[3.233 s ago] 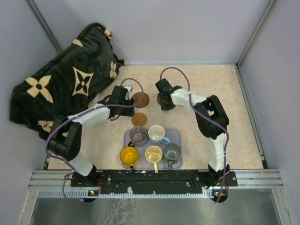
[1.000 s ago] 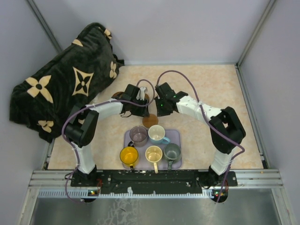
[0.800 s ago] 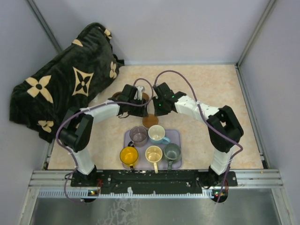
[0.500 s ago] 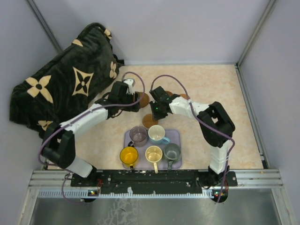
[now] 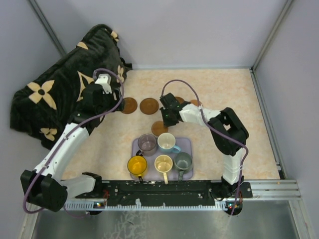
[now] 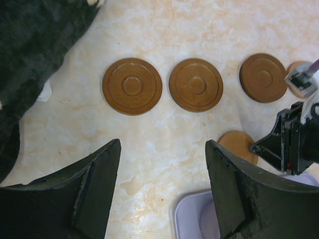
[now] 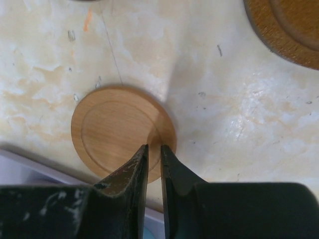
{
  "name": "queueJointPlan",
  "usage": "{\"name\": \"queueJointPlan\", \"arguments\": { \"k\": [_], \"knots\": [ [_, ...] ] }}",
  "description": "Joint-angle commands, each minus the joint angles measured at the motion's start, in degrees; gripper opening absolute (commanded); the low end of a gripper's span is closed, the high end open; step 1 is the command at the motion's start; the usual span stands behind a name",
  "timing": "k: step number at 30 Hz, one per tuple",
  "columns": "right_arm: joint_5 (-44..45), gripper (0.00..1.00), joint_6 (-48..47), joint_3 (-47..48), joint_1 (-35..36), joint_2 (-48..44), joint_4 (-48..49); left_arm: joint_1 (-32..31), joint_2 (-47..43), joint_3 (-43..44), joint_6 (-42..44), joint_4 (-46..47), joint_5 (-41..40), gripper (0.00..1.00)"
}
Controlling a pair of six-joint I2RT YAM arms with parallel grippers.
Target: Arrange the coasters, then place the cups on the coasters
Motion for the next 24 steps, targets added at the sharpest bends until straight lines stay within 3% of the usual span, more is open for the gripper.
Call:
{"name": "queueJointPlan", "arguments": {
  "k": [1,24],
  "knots": [
    [4.5,0.17,1.9,-2.4,-0.7,1.6,-0.8,0.0,1.4,-2.1,0.3,-2.2,2.5,0.75],
    [22.1,0.16,8.6,-12.9,-17.4,-9.8,-8.2,0.2,1.3,-5.0,-0.8,0.8,5.3,0.76]
  ]
}}
